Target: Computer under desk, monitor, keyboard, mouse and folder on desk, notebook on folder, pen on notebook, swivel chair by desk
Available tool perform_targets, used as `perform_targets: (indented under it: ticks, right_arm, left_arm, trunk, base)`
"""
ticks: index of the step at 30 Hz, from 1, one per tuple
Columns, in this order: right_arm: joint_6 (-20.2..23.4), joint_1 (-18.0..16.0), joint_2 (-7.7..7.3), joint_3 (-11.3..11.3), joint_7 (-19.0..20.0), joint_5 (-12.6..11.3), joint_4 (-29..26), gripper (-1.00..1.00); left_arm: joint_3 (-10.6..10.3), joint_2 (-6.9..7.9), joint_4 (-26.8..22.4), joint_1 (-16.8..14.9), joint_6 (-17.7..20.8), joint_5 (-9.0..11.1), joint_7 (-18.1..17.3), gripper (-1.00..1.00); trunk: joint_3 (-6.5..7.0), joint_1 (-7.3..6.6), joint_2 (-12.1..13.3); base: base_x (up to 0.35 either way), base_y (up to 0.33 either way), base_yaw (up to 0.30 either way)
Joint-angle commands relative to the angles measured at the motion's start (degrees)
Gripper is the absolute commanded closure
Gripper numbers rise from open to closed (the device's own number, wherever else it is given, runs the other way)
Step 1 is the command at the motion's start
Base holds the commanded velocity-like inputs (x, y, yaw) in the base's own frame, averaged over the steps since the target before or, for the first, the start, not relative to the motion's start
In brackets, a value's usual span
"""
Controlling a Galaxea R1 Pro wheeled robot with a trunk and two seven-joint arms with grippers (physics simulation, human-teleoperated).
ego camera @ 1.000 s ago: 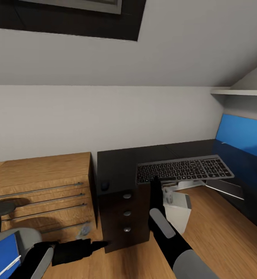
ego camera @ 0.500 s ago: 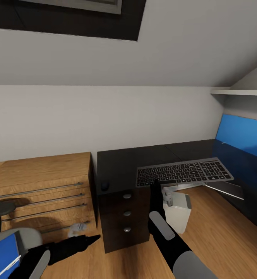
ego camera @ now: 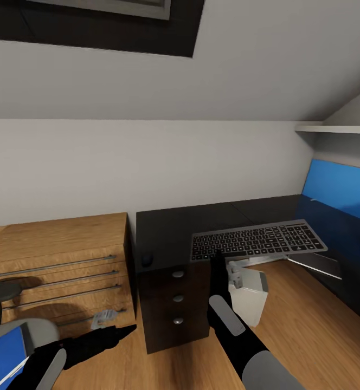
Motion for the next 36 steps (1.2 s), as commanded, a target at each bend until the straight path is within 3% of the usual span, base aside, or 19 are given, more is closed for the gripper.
perform_targets:
  ticks: [1,10,18,29,31,36]
  right_arm:
    - [-0.26,-0.06,0.0,0.12,0.42,-0.58,0.04,1.0]
    - [-0.63,0.03,0.0,0.14,0.5,-0.93,0.22,1.0]
    - [-0.37,0.03,0.0,-0.09,0.47,-0.96,0.19,1.0]
    - [0.05,0.11,0.0,-0.04,0.3,-0.97,0.05,1.0]
    - [0.81,0.11,0.0,-0.01,0.26,-1.0,-0.09,1.0]
    - [8.01,0.11,0.0,-0.14,0.3,-1.04,-0.35,1.0]
  left_arm:
    - [-0.02,0.04,-0.01,-0.03,0.37,0.45,0.09,-1.0]
    - [0.22,0.09,-0.08,-0.03,0.28,0.53,0.02,-1.0]
    - [3.13,0.16,-0.08,-0.03,0.35,0.45,-0.07,-1.0]
    - [3.38,0.15,-0.08,-0.03,0.37,0.45,-0.08,-1.0]
    - [3.41,0.16,-0.08,-0.03,0.37,0.45,-0.08,-1.0]
    - [3.45,0.16,-0.08,-0.03,0.37,0.45,-0.08,-1.0]
  trunk:
    - [-0.06,0.0,-0.03]
    - [0.21,0.0,-0.03]
    - [0.54,0.0,-0.03]
    - [0.55,0.0,-0.03]
    - [0.55,0.0,-0.03]
    - [0.55,0.0,-0.03]
  base:
    - [0.0,0.0,0.0]
    - [0.0,0.0,0.07]
    - [0.0,0.0,0.135]
    - [0.0,0.0,0.006]
    - [0.0,0.0,0.0]
    - [0.0,0.0,0.0]
